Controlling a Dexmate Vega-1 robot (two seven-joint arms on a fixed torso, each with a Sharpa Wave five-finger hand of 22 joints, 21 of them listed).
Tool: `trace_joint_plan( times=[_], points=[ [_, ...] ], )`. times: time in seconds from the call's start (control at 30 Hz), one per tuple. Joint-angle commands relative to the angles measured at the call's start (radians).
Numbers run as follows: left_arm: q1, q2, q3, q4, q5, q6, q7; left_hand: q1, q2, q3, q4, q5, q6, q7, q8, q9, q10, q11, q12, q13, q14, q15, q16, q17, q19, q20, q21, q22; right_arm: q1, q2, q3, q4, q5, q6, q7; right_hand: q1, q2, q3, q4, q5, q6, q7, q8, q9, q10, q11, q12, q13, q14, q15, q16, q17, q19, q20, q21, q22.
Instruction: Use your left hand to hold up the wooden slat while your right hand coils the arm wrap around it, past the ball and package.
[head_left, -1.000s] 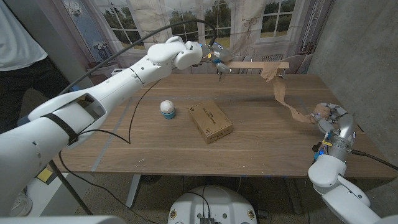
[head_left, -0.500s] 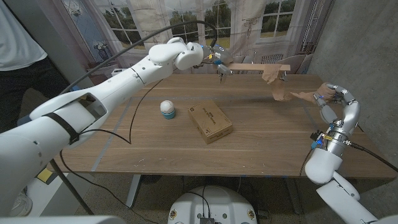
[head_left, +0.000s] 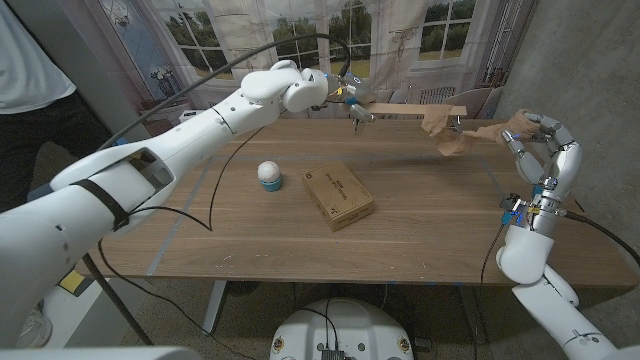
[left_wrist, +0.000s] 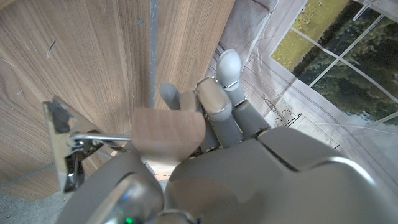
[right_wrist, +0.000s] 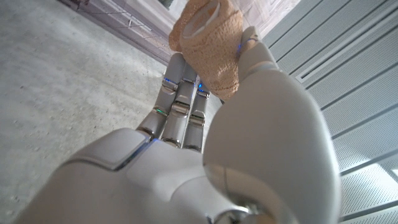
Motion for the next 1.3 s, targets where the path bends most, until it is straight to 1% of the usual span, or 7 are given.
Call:
trace_joint_plan(
  times=[0.03, 0.37, 0.47, 0.6, 0.9, 1.0, 1.3],
  points=[
    [-0.027, -0.025, 0.020, 0.053, -0.013, -0.029, 0.010, 0.003, 0.008, 0.048, 0.043, 0.000, -0.004, 0.012, 0.007, 0.004, -0.002, -0.008, 0.005, 0.002, -0.003, -0.003, -0.004, 0.000, -0.006, -0.028, 0.002, -0.002, 0.113, -0.024, -0.025, 0.140, 0.226, 0.280, 0.315, 0.193, 0.200, 0.002, 0.008, 0.003, 0.125, 0.116, 0.004, 0.005, 0.182, -0.134, 0.003, 0.000, 0.280, -0.292, -0.001, 0.005, 0.001, -0.127, 0.006, 0.003],
    [-0.039, -0.037, 0.038, 0.073, -0.026, -0.059, 0.019, 0.002, 0.008, 0.048, 0.043, 0.000, -0.002, 0.012, 0.005, -0.001, -0.004, -0.008, 0.005, 0.002, -0.004, -0.003, -0.004, 0.000, -0.006, -0.027, 0.002, -0.004, 0.175, 0.000, 0.016, 0.082, 0.267, 0.236, 0.507, 0.192, 0.200, 0.000, 0.008, 0.003, 0.127, 0.115, 0.001, 0.007, 0.181, -0.137, 0.001, 0.004, 0.283, -0.292, -0.006, 0.009, 0.000, -0.128, 0.009, 0.002],
    [-0.040, -0.038, 0.041, 0.072, -0.027, -0.062, 0.020, 0.002, 0.008, 0.048, 0.043, 0.001, -0.003, 0.009, 0.006, 0.000, -0.004, -0.008, 0.005, 0.002, -0.005, -0.003, -0.005, 0.000, -0.006, -0.027, 0.000, -0.008, 0.196, 0.005, 0.027, 0.059, 0.259, 0.202, 0.540, 0.192, 0.200, 0.000, 0.008, 0.003, 0.128, 0.114, 0.001, 0.006, 0.184, -0.137, 0.000, 0.002, 0.284, -0.292, -0.007, 0.009, 0.000, -0.127, 0.010, 0.002],
    [-0.041, -0.039, 0.044, 0.076, -0.033, -0.078, 0.027, 0.002, 0.008, 0.048, 0.042, 0.001, -0.003, 0.011, 0.005, -0.001, -0.004, -0.010, 0.005, 0.002, -0.005, -0.003, -0.005, 0.000, -0.006, -0.027, -0.002, -0.010, 0.220, 0.020, 0.047, 0.022, 0.215, 0.139, 0.555, 0.192, 0.200, -0.001, 0.008, 0.003, 0.129, 0.113, -0.002, 0.005, 0.185, -0.135, -0.001, 0.002, 0.285, -0.292, -0.009, 0.011, 0.000, -0.127, 0.010, 0.002],
    [-0.040, -0.044, 0.048, 0.078, -0.039, -0.088, 0.027, 0.002, 0.007, 0.048, 0.042, 0.002, -0.003, 0.010, 0.006, -0.002, -0.004, -0.009, 0.005, 0.002, -0.005, -0.003, -0.004, 0.000, -0.007, -0.028, -0.002, -0.015, 0.334, 0.001, 0.004, 0.055, 0.247, 0.105, 0.623, 0.191, 0.201, -0.002, 0.008, 0.003, 0.131, 0.113, -0.006, 0.003, 0.184, -0.138, -0.003, 0.003, 0.286, -0.292, -0.014, 0.014, -0.001, -0.127, 0.011, 0.001],
    [-0.039, -0.042, 0.048, 0.074, -0.041, -0.097, 0.030, 0.002, 0.007, 0.048, 0.042, 0.002, -0.003, 0.010, 0.006, -0.002, -0.004, -0.008, 0.005, 0.002, -0.005, -0.003, -0.004, 0.000, -0.011, -0.028, 0.006, -0.003, 0.356, 0.006, 0.005, 0.043, 0.199, 0.053, 0.609, 0.192, 0.201, -0.002, 0.008, 0.003, 0.131, 0.113, -0.007, 0.004, 0.183, -0.139, -0.004, 0.005, 0.287, -0.292, -0.016, 0.015, -0.002, -0.127, 0.011, 0.001],
    [-0.028, -0.035, 0.043, 0.056, -0.044, -0.113, 0.038, 0.001, 0.007, 0.048, 0.042, 0.003, -0.003, 0.009, 0.007, -0.002, -0.006, -0.009, 0.005, 0.002, -0.006, -0.003, -0.004, 0.000, -0.007, -0.027, 0.000, -0.016, 0.468, -0.034, -0.076, 0.106, 0.245, -0.001, 0.656, 0.192, 0.200, -0.003, 0.007, 0.003, 0.132, 0.112, -0.010, 0.003, 0.186, -0.137, -0.006, 0.005, 0.288, -0.292, -0.020, 0.017, -0.004, -0.128, 0.011, 0.001]
  ],
)
